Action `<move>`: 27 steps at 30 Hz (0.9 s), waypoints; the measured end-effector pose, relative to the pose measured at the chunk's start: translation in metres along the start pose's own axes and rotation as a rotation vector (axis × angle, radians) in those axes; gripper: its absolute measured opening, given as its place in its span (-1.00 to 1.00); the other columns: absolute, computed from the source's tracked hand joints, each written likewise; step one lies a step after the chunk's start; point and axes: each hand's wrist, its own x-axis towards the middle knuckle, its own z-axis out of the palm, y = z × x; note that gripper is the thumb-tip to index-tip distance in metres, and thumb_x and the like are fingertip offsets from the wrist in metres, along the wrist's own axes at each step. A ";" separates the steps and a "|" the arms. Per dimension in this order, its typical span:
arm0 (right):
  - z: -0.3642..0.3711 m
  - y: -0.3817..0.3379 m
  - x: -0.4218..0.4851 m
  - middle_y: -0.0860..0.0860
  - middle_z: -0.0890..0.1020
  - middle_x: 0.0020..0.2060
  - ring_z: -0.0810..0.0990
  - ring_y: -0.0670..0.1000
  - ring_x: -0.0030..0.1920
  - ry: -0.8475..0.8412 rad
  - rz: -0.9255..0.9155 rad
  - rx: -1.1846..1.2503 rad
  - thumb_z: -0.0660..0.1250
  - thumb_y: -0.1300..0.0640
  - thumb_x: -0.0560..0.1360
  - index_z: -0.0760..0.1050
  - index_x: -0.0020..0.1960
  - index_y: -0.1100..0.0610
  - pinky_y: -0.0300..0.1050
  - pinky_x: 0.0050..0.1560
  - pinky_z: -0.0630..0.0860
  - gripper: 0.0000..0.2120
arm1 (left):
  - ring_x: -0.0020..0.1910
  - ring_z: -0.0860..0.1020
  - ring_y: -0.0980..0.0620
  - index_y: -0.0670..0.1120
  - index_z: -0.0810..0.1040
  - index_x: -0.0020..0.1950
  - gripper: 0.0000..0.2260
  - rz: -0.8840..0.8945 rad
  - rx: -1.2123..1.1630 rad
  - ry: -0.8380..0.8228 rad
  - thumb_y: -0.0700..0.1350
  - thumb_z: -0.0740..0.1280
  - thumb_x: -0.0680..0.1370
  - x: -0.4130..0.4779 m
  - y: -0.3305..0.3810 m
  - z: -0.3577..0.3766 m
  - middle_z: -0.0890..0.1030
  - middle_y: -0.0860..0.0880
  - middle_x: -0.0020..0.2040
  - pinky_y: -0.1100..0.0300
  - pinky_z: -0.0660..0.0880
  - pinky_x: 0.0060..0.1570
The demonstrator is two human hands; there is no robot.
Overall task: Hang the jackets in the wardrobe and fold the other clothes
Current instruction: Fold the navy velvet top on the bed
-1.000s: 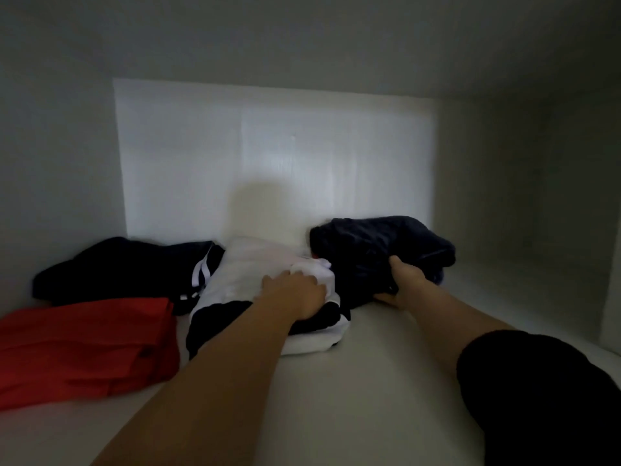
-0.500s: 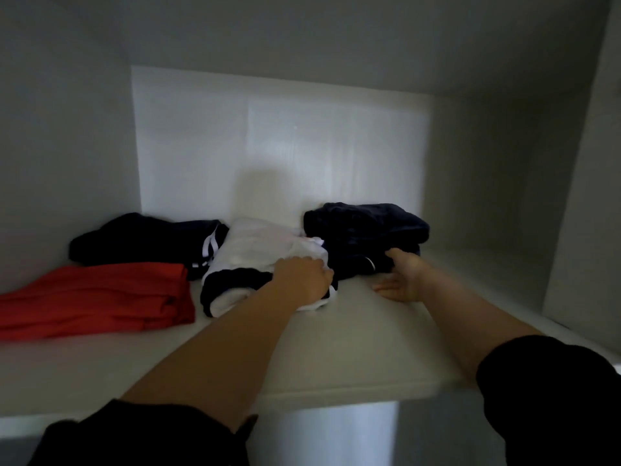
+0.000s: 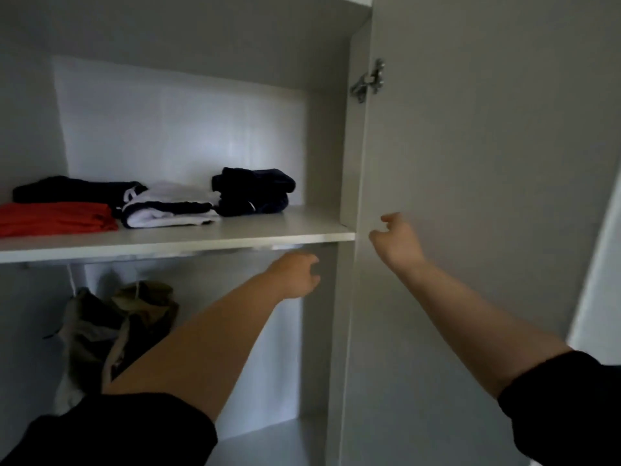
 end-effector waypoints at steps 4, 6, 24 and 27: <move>-0.086 0.030 -0.072 0.17 0.43 0.27 0.47 0.11 0.23 0.022 -0.085 -0.052 0.25 0.25 0.49 0.33 0.35 0.20 -0.13 0.19 0.37 -0.57 | 0.37 0.34 -0.13 -0.09 0.22 0.49 -0.47 0.117 -0.138 -0.106 -0.05 0.29 0.56 -0.037 0.099 0.040 0.31 -0.15 0.45 0.15 0.31 0.31; -0.128 0.041 -0.100 0.11 0.54 0.15 0.54 0.04 0.11 0.039 -0.105 -0.049 0.23 0.27 0.49 0.43 0.24 0.17 -0.09 0.17 0.44 -0.68 | 0.43 0.27 -0.10 -0.07 0.05 0.55 -0.35 0.151 -0.212 -0.164 -0.03 0.31 0.56 -0.052 0.141 0.053 0.19 -0.12 0.51 0.15 0.25 0.35; -0.162 0.034 -0.184 -0.06 0.68 -0.05 0.64 -0.09 0.00 -0.297 0.029 0.379 0.09 0.44 0.44 0.60 -0.01 0.06 -0.17 0.13 0.47 -0.57 | 0.10 0.53 0.00 -0.02 0.14 0.49 -0.27 -0.075 -0.653 0.009 -0.02 0.43 0.42 -0.171 0.192 0.098 0.49 0.02 0.23 0.36 0.50 0.01; -0.110 0.011 -0.192 -0.05 0.63 0.07 0.64 -0.13 -0.01 -0.402 -0.057 0.424 0.20 0.34 0.51 0.60 0.02 0.05 -0.24 0.10 0.49 -0.72 | -0.28 0.52 0.01 -0.13 0.49 -0.06 -0.88 -0.246 -0.591 0.153 -0.18 0.27 0.42 -0.196 0.138 0.097 0.52 0.02 -0.26 0.35 0.42 -0.42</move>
